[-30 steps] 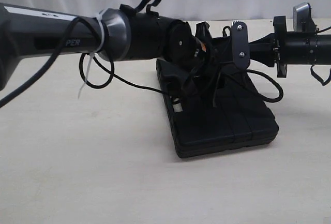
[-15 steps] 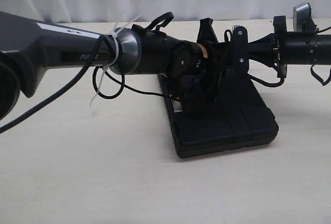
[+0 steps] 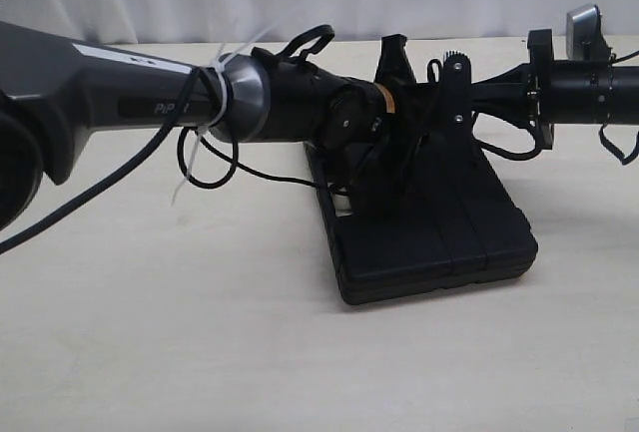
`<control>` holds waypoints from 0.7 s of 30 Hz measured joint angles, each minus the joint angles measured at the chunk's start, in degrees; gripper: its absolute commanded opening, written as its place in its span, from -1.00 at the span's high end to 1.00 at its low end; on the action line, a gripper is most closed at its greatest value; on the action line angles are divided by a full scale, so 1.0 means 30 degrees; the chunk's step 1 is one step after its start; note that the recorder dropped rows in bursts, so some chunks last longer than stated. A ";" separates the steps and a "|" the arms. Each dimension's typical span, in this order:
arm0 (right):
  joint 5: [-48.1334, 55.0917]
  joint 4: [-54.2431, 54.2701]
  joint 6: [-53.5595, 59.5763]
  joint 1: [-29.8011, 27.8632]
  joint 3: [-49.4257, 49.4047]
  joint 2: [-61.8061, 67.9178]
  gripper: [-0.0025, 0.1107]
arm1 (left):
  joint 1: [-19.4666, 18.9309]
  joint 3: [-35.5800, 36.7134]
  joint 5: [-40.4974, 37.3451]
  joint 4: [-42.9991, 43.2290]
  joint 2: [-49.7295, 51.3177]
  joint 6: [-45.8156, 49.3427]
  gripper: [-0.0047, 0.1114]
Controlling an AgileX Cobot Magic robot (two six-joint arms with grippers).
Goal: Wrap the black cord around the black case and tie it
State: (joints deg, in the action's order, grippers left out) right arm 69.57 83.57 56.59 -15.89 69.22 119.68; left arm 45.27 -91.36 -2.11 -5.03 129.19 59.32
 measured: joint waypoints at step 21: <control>0.0000 0.0000 0.0473 0.0000 0.0000 0.0000 0.88 | 0.0000 0.0000 -0.6563 0.0911 -0.2968 -0.0270 -0.12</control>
State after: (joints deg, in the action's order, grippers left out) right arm 69.57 83.57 58.01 -15.89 69.22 119.68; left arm 45.27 -91.36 -21.80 -2.30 120.29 58.51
